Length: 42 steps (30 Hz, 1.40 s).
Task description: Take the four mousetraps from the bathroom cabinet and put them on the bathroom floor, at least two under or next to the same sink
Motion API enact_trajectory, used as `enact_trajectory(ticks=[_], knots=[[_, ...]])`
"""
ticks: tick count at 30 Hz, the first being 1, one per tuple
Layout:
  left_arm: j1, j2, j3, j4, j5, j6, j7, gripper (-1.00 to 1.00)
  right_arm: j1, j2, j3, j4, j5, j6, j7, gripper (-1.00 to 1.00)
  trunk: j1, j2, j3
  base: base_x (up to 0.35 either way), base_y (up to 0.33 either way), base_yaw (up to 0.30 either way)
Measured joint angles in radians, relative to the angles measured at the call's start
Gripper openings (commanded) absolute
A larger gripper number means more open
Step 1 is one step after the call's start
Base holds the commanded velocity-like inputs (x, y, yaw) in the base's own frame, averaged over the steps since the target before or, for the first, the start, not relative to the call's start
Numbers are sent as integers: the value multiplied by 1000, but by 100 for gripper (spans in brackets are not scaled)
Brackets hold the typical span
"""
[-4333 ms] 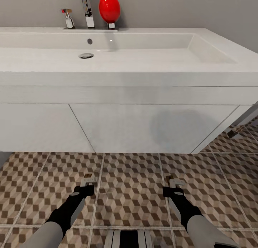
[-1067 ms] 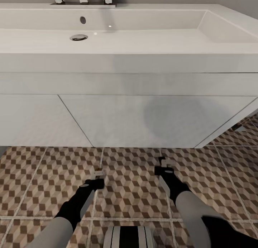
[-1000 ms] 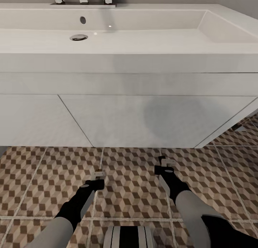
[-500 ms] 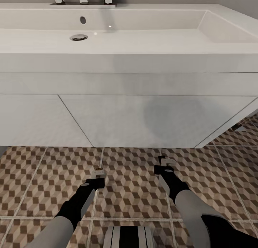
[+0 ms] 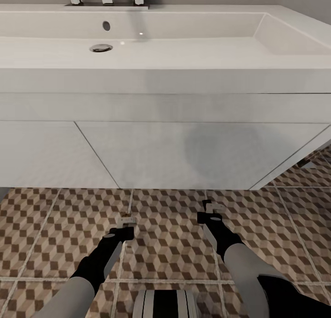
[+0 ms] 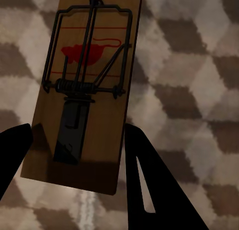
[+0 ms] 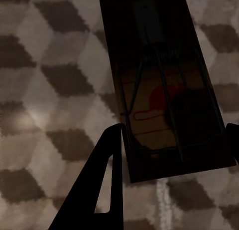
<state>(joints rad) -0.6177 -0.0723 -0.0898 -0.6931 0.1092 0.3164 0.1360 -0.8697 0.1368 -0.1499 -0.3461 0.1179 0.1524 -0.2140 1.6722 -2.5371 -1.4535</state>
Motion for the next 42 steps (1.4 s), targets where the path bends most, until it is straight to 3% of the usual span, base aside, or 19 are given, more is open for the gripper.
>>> enact_trajectory(ticks=[24, 33, 42], knots=[[1, -1, 4, -30, 11, 2, -4, -100, 0, -1, 0, 0, -1, 0, 0, -100, 0, 0, 0, 0, 0, 0], [1, -2, 4, -32, 13, 3, -4, -100, 0, 0, 0, 0, 0, 0, 0, -100, 4, -2, -35, 0, 0, 0], [1, -2, 4, -38, 12, 2, -4, -100, 0, 0, 0, 0, 0, 0, 0, -100, 4, -2, -35, 0, 0, 0]])
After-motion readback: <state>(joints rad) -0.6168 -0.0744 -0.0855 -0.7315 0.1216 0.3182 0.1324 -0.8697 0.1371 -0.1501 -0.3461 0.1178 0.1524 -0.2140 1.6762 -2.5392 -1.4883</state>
